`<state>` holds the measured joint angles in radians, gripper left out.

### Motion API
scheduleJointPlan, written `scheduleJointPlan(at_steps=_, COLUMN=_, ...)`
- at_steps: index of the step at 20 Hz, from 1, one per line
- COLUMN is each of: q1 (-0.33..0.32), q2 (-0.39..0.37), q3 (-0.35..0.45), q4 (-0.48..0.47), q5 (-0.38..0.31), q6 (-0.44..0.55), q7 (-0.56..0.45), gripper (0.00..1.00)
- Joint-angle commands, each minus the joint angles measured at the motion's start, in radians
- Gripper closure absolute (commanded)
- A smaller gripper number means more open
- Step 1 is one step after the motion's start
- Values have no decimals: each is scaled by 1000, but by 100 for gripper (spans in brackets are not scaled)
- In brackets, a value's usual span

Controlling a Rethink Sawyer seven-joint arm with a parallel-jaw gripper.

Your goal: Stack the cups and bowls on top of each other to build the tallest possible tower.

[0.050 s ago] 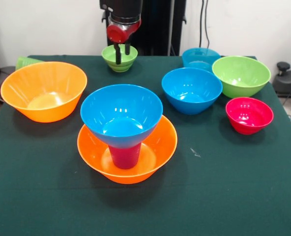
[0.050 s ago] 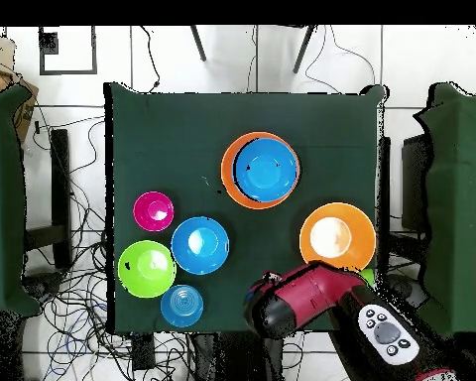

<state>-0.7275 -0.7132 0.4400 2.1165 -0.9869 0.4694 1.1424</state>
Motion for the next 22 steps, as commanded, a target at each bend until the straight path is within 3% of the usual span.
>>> scheduleJointPlan(at_steps=1, q1=38, q2=67, q3=-11, q4=-82, q5=-99, q6=-78, q7=66, gripper=0)
scheduleJointPlan(at_steps=6, q1=58, q2=95, q3=-44, q4=-93, q5=-125, q6=-111, q7=104, gripper=0)
scheduleJointPlan(at_steps=22, q1=71, q2=113, q3=-80, q4=-101, q5=-127, q6=-135, q7=86, gripper=0)
